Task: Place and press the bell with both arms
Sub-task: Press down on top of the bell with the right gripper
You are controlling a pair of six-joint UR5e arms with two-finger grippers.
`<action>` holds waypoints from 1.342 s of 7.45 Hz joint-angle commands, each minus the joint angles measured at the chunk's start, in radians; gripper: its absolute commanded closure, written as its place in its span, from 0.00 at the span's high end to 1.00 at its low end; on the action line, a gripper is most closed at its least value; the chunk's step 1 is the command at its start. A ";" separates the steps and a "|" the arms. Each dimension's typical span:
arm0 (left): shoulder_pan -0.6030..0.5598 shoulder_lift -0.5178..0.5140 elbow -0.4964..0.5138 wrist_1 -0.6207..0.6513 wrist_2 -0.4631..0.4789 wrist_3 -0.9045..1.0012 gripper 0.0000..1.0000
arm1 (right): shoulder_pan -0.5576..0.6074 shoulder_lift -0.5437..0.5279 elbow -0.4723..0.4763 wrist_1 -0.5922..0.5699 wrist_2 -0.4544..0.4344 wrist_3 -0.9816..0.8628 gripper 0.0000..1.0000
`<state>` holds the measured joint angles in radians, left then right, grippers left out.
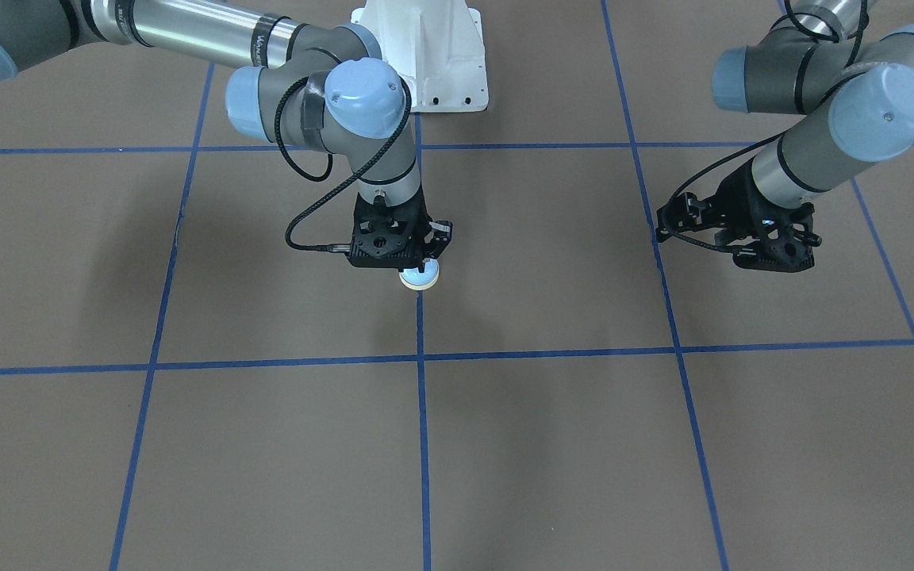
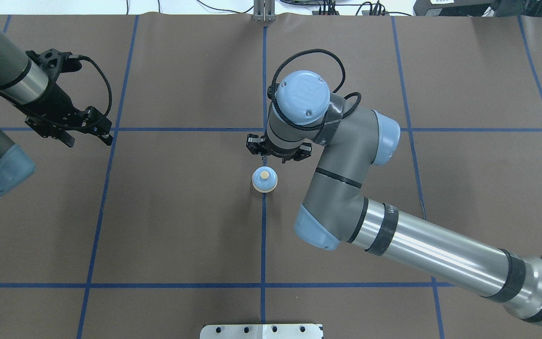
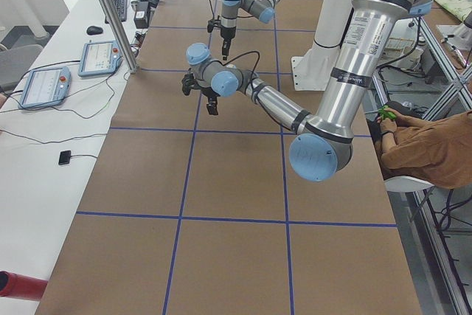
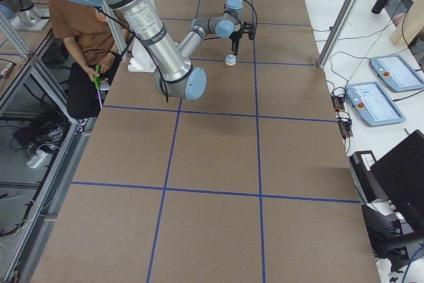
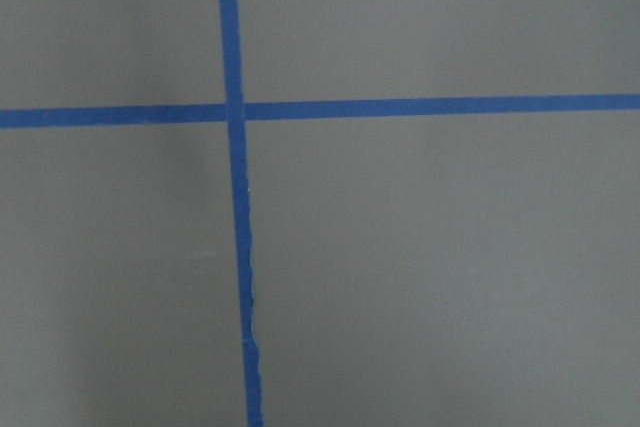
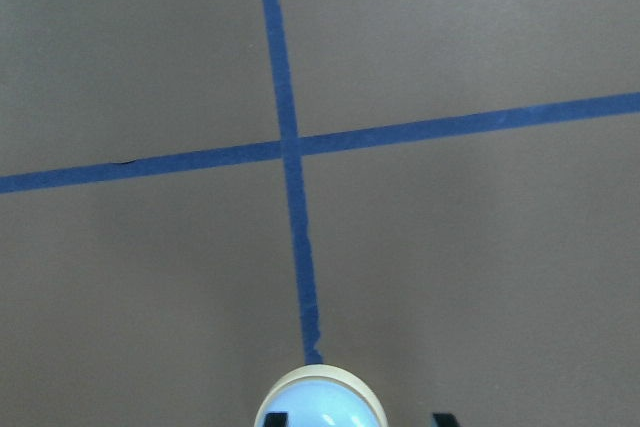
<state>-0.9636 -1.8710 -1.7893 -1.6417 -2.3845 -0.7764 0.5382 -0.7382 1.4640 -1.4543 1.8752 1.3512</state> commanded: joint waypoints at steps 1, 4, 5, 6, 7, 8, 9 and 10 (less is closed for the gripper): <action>0.000 0.004 -0.009 0.000 0.001 -0.006 0.99 | -0.017 0.011 -0.022 -0.003 0.002 0.011 0.00; 0.002 0.007 -0.018 0.000 0.027 -0.014 0.99 | -0.020 0.016 -0.039 0.000 0.009 0.043 0.00; 0.002 0.007 -0.018 0.000 0.030 -0.014 0.99 | -0.029 0.013 -0.042 0.000 0.009 0.043 0.00; 0.002 0.007 -0.019 0.000 0.030 -0.014 0.99 | -0.034 0.014 -0.044 0.000 0.009 0.043 0.00; 0.002 0.007 -0.022 0.000 0.030 -0.015 0.99 | -0.037 0.013 -0.053 0.000 0.009 0.043 0.00; 0.002 0.007 -0.024 0.000 0.030 -0.015 0.99 | -0.037 0.014 -0.059 0.002 0.010 0.043 0.00; 0.002 0.007 -0.025 0.000 0.030 -0.015 0.99 | -0.037 0.014 -0.059 0.000 0.018 0.043 0.00; 0.002 0.007 -0.025 0.000 0.028 -0.015 0.99 | -0.035 0.014 -0.050 0.000 0.044 0.043 0.00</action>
<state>-0.9618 -1.8638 -1.8137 -1.6414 -2.3550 -0.7915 0.5029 -0.7239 1.4085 -1.4539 1.8953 1.3944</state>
